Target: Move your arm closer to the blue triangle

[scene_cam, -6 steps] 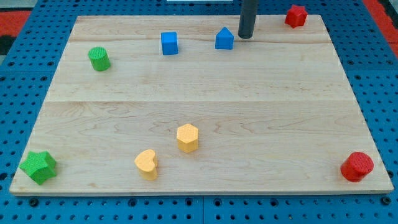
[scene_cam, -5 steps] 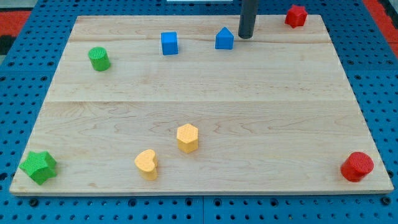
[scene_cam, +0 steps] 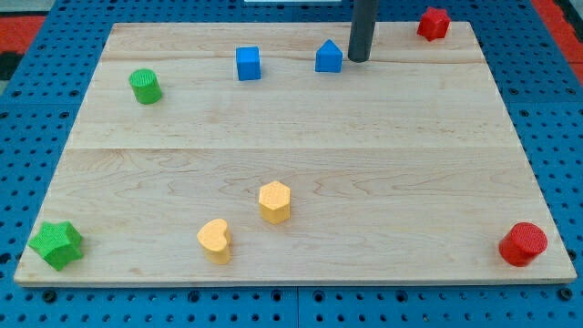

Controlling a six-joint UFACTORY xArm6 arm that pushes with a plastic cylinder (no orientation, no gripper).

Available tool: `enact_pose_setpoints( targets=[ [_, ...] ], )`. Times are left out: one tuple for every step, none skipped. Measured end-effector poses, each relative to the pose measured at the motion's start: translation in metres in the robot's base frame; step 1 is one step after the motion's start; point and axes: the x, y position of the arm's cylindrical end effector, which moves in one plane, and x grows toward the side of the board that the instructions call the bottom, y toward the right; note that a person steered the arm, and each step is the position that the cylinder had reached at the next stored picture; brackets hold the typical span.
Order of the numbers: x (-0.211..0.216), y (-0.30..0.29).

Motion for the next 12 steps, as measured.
enact_pose_setpoints(
  targets=[
    [0.003, -0.001],
    [0.005, -0.001],
    [0.007, -0.001],
    [0.009, -0.001],
    [0.010, -0.002],
    [0.012, -0.002],
    [0.013, -0.003],
    [0.014, -0.004],
    [0.017, -0.005],
    [0.017, -0.005],
    [0.020, -0.024],
    [0.040, -0.053]
  ],
)
